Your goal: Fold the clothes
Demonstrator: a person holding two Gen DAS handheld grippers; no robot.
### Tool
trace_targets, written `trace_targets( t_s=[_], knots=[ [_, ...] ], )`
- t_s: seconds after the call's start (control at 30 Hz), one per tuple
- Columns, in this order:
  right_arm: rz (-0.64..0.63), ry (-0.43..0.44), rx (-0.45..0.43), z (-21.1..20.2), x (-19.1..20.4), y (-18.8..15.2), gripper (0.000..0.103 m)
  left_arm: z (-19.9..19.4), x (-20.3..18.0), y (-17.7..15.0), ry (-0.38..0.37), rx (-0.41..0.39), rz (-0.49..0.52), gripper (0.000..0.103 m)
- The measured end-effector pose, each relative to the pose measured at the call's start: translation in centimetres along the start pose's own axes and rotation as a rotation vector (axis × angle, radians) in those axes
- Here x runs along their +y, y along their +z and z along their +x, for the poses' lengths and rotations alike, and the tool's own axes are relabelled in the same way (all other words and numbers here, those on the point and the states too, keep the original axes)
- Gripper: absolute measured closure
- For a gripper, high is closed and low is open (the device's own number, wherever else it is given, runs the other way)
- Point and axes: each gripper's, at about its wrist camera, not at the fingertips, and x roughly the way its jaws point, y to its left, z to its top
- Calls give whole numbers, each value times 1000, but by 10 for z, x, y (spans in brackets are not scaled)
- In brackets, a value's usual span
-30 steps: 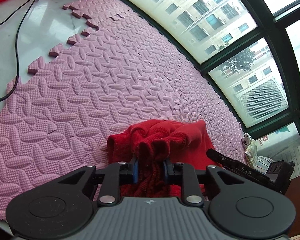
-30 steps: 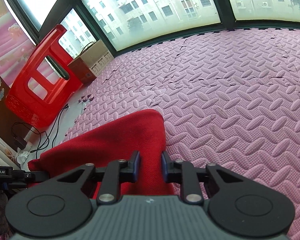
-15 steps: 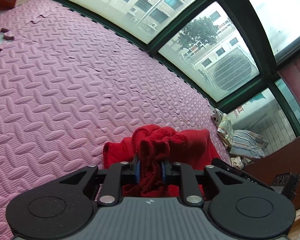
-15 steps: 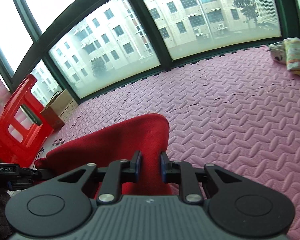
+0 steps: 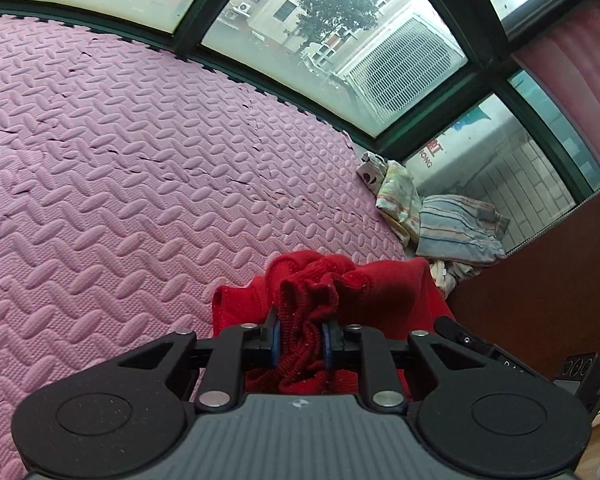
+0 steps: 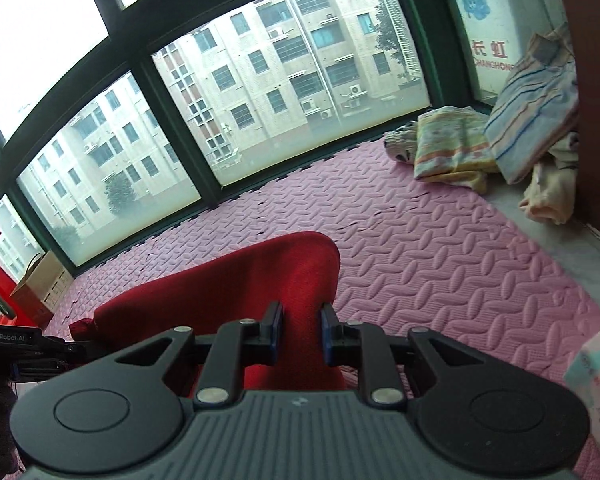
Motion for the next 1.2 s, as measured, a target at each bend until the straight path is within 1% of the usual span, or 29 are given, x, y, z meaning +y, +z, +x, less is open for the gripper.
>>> trace_targets(
  t_s=[0.07, 0.1, 0.13, 0.2, 0.27, 0.3, 0.33, 0.4, 0.47, 0.53, 0.57, 0.6, 0.63, 0.73, 0.83, 1.0, 1.2],
  knots=[
    [4, -29, 21, 4, -11, -5, 84, 15, -3, -2, 19, 26, 10, 80],
    [4, -36, 29, 6, -13, -6, 79, 20, -3, -4, 36, 37, 13, 79],
    [-7, -62, 47, 9, -17, -12, 79, 24, -2, -5, 47, 42, 12, 77],
    [-37, -84, 48, 8, -19, -16, 78, 27, 0, -7, 62, 45, 8, 73],
    [-58, -87, 43, 4, -18, -16, 78, 23, -1, -6, 70, 37, 22, 68],
    [-61, -77, 39, 2, -17, -14, 78, 20, -2, -5, 77, 30, 31, 60],
    [-69, -62, 34, 0, -13, -11, 78, 16, -3, -3, 87, 18, 42, 56],
    [-88, -31, 23, -2, -3, -5, 75, 6, -5, 2, 96, -15, 55, 56],
    [-105, 7, 23, 0, 7, -1, 68, -5, -7, 6, 94, -51, 60, 56],
    [-128, 34, 28, 6, 19, 1, 68, -16, -13, 9, 84, -85, 73, 58],
    [-137, 45, 32, 9, 23, 1, 68, -20, -18, 9, 66, -93, 87, 58],
    [-146, 59, 39, 16, 30, 1, 68, -22, -22, 8, 53, -94, 98, 60],
    [-154, 64, 47, 22, 34, 1, 68, -23, -28, 6, 36, -90, 115, 65],
    [-152, 67, 60, 34, 39, 0, 68, -17, -42, 3, -13, -63, 148, 70],
    [-142, 64, 70, 45, 41, 0, 68, 0, -52, 1, -50, -22, 158, 71],
    [-144, 53, 82, 58, 42, 1, 67, 26, -52, 5, -48, 13, 138, 71],
    [-143, 48, 105, 74, 44, -3, 66, 46, -37, 16, -24, 29, 101, 71]
  ],
)
